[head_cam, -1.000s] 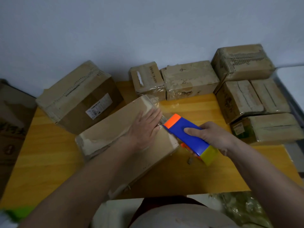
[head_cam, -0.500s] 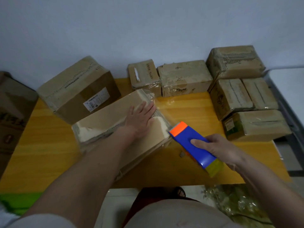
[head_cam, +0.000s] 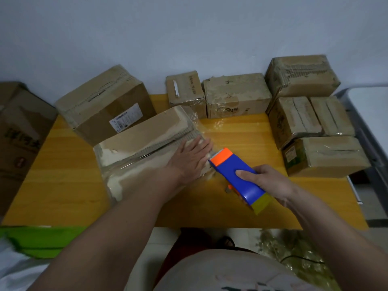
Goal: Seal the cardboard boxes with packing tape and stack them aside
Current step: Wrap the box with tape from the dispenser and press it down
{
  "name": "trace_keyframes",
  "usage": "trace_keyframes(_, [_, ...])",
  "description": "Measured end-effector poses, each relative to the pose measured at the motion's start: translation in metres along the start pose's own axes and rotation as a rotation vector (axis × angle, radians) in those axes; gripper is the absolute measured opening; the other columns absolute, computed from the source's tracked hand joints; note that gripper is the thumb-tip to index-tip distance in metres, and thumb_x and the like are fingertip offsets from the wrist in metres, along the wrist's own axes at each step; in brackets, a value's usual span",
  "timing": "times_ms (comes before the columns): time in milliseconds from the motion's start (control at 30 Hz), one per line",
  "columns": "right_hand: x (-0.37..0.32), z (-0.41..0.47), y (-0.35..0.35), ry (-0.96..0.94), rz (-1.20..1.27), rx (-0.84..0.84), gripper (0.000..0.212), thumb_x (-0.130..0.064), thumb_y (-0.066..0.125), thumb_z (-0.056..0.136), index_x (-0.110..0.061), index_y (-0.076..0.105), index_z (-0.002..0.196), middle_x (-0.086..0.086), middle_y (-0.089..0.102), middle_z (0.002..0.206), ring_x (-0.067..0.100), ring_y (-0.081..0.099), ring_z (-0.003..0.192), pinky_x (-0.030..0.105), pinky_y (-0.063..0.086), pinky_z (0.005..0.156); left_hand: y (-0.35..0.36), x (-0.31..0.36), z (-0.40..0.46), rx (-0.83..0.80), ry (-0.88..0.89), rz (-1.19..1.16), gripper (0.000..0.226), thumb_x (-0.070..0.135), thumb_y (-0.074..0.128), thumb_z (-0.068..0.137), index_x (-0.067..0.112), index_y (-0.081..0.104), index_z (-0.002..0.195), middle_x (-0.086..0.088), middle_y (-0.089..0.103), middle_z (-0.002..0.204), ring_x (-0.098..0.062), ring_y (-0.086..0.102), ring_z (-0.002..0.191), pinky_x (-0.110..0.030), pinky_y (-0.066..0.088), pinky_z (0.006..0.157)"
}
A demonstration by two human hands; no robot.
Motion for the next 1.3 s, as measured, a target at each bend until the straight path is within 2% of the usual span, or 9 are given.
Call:
trace_keyframes(100, [0.002, -0.004, 0.000, -0.031, -0.001, 0.023, 0.051, -0.041, 0.069, 0.082, 0.006, 0.067, 0.103, 0.022, 0.071, 0.096, 0.032, 0.065, 0.077, 0.049, 0.050, 0.082, 0.001, 0.000, 0.000, 0.007, -0.007, 0.008, 0.052, 0.035, 0.013, 0.105, 0.031, -0.004, 0.154, 0.013, -0.012, 0.161, -0.009, -0.017, 0.147, -0.043, -0.011, 0.120])
trace_keyframes(267, [0.025, -0.028, -0.011, -0.006, -0.047, 0.051, 0.040, -0.038, 0.067, 0.085, 0.001, 0.070, 0.092, 0.013, 0.072, 0.080, 0.019, 0.063, 0.066, 0.031, 0.046, 0.066, 0.001, 0.001, 0.000, 0.013, -0.022, 0.025, 0.053, 0.034, 0.014, 0.105, 0.031, -0.005, 0.154, 0.013, -0.014, 0.161, -0.010, -0.017, 0.147, -0.043, -0.011, 0.120])
trace_keyframes(500, [0.046, -0.034, -0.021, 0.078, -0.037, 0.037, 0.045, -0.039, 0.068, 0.083, 0.005, 0.071, 0.093, 0.020, 0.073, 0.090, 0.026, 0.065, 0.073, 0.034, 0.049, 0.071, 0.003, 0.002, -0.001, 0.058, -0.070, 0.012, 0.053, 0.039, 0.010, 0.104, 0.029, -0.009, 0.153, 0.010, -0.015, 0.161, -0.009, -0.018, 0.147, -0.043, -0.010, 0.120])
trace_keyframes(600, [0.043, -0.023, -0.020, 0.104, -0.099, 0.071, 0.049, -0.040, 0.068, 0.084, 0.008, 0.070, 0.090, 0.018, 0.072, 0.080, 0.022, 0.063, 0.065, 0.030, 0.046, 0.064, 0.003, 0.000, 0.001, 0.088, -0.168, -0.060, 0.062, 0.049, 0.012, 0.102, 0.024, -0.009, 0.154, 0.006, -0.014, 0.162, -0.007, -0.015, 0.147, -0.040, -0.010, 0.120])
trace_keyframes(767, [0.026, 0.009, -0.015, 0.146, -0.354, 0.183, 0.040, -0.046, 0.063, 0.087, -0.008, 0.053, 0.084, 0.007, 0.056, 0.075, 0.019, 0.053, 0.066, 0.028, 0.036, 0.057, 0.007, 0.000, 0.005, 0.083, -0.241, -0.020, 0.074, 0.061, 0.016, 0.098, 0.022, -0.010, 0.154, 0.006, -0.015, 0.162, -0.008, -0.015, 0.148, -0.041, -0.006, 0.121])
trace_keyframes(933, [0.043, 0.025, -0.004, 0.225, -0.769, 0.201, 0.040, -0.042, 0.052, 0.095, -0.016, 0.043, 0.066, 0.001, 0.045, 0.062, 0.016, 0.043, 0.054, 0.027, 0.030, 0.047, 0.007, 0.001, 0.003, 0.095, -0.252, 0.010, 0.075, 0.061, 0.016, 0.098, 0.021, -0.013, 0.154, 0.005, -0.017, 0.161, -0.010, -0.016, 0.147, -0.042, -0.006, 0.121])
trace_keyframes(1067, [0.052, 0.022, -0.032, 0.179, -0.654, 0.382, 0.044, -0.048, 0.049, 0.095, -0.014, 0.041, 0.067, 0.004, 0.047, 0.064, 0.020, 0.044, 0.055, 0.031, 0.029, 0.049, 0.004, 0.001, 0.004, 0.145, -0.260, 0.017, 0.079, 0.064, 0.022, 0.096, 0.020, -0.010, 0.154, 0.004, -0.014, 0.162, -0.011, -0.014, 0.148, -0.043, -0.005, 0.121])
trace_keyframes(1167, [0.036, 0.028, -0.058, 0.061, -0.608, 0.540, 0.041, -0.046, 0.051, 0.094, -0.010, 0.045, 0.078, 0.008, 0.051, 0.078, 0.031, 0.051, 0.073, 0.034, 0.034, 0.060, 0.003, 0.008, 0.002, 0.211, -0.298, 0.047, 0.079, 0.061, 0.027, 0.097, 0.018, -0.004, 0.155, 0.002, -0.008, 0.163, -0.014, -0.009, 0.149, -0.042, -0.004, 0.121])
trace_keyframes(1300, [0.048, 0.043, -0.078, 0.049, -0.588, 0.590, 0.031, -0.036, 0.061, 0.089, -0.008, 0.047, 0.083, 0.010, 0.052, 0.080, 0.030, 0.051, 0.074, 0.034, 0.035, 0.062, -0.008, 0.016, 0.010, 0.282, -0.403, 0.035, 0.085, 0.056, 0.053, 0.090, 0.015, 0.012, 0.153, -0.003, 0.013, 0.161, -0.021, 0.009, 0.148, -0.039, 0.003, 0.122])
Point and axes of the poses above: each hand's wrist, its own z-axis towards the middle knuckle, its own y-axis out of the palm, x = y × z, the point moved 9 cm from there along z, towards the middle knuckle
